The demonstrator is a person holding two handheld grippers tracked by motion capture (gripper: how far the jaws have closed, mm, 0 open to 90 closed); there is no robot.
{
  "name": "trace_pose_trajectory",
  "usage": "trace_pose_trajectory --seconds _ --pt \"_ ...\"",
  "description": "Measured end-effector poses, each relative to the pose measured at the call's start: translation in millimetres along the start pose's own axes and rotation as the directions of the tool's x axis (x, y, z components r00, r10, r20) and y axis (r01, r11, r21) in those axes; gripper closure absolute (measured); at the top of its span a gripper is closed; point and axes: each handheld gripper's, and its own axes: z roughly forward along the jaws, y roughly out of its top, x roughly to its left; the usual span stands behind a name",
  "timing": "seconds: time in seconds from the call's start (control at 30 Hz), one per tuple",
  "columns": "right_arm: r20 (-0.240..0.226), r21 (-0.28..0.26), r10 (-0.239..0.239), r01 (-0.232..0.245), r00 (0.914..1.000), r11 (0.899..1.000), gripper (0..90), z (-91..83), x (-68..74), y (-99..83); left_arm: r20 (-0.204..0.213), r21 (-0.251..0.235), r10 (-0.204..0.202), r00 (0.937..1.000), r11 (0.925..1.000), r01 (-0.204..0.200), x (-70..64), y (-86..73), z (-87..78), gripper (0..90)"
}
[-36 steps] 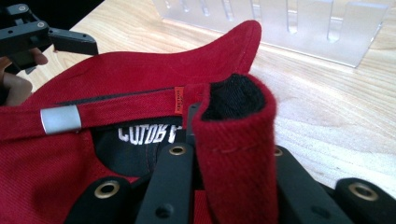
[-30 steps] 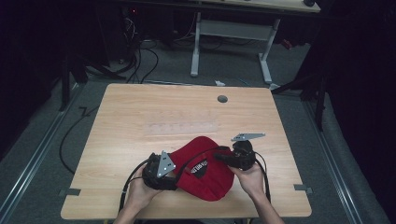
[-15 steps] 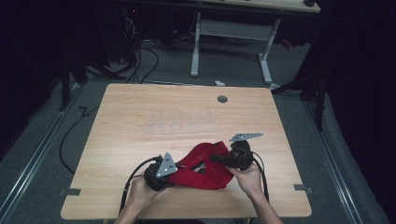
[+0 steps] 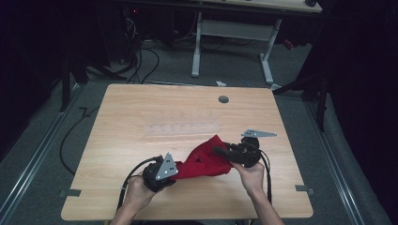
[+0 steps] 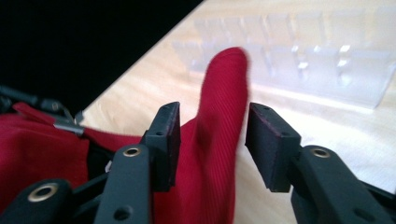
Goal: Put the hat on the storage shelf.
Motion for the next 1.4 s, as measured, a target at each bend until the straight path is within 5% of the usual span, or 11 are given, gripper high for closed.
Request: trace_pose_trajectory --seconds 0.07,0.23,0.47,0.6,0.8,0.93,0.97,1.0,1.23,1.33,1.4 --pt "0.023 -0.055 -0.004 0.005 0.9997 0.998 52.4 -11.3 -0.5 7.0 -0.014 -0.013 -0.021 0.9997 0.9997 0.021 4.9 4.4 -3.2 83.0" --pt "0.067 -0.067 -0.046 0.050 0.9967 0.996 50.5 -22.6 0.8 14.5 -0.029 -0.008 -0.013 0.9995 0.9999 0.012 8.9 5.6 -5.3 83.1" --pt "0.120 -0.115 -0.038 0.052 0.9921 0.992 47.9 -36.9 -9.3 4.6 -0.041 -0.057 -0.091 0.9951 0.9945 0.088 19.6 15.7 -14.7 83.5" --pt "0.166 -0.085 -0.028 0.043 0.9857 0.996 45.2 -33.9 -19.9 -8.2 -0.049 -0.111 -0.147 0.9879 0.9838 0.141 29.8 21.8 -23.7 83.6" --pt "0.281 0.004 -0.065 0.067 0.9576 0.998 42.7 -17.1 -34.5 -32.1 -0.050 -0.172 -0.221 0.9739 0.9625 0.210 41.7 30.8 -35.1 83.5" --pt "0.354 0.072 -0.088 0.067 0.9310 0.995 42.6 -5.0 -45.7 -49.1 -0.059 -0.193 -0.242 0.9686 0.9547 0.227 47.9 34.3 -37.2 83.5" --pt "0.385 0.092 -0.100 0.070 0.9175 0.993 42.6 -1.4 -50.4 -55.2 -0.058 -0.199 -0.251 0.9663 0.9513 0.235 49.5 34.8 -37.5 83.5" --pt "0.385 0.092 -0.100 0.070 0.9175 0.993 42.6 -1.4 -50.4 -55.2 -0.057 -0.202 -0.257 0.9648 0.9495 0.240 51.6 35.1 -37.9 83.5" --pt "0.460 0.152 -0.153 0.092 0.8750 0.984 42.0 5.8 -56.5 -68.9 -0.066 -0.225 -0.283 0.9568 0.9384 0.262 61.7 39.7 -40.4 83.5" --pt "0.480 0.172 -0.175 0.103 0.8596 0.980 41.6 7.5 -57.4 -72.5 -0.067 -0.268 -0.314 0.9470 0.9200 0.286 68.8 47.3 -44.2 83.5" --pt "0.484 0.175 -0.179 0.106 0.8563 0.979 41.5 7.9 -58.2 -73.7 -0.069 -0.276 -0.319 0.9454 0.9167 0.289 70.6 49.3 -45.4 83.5"
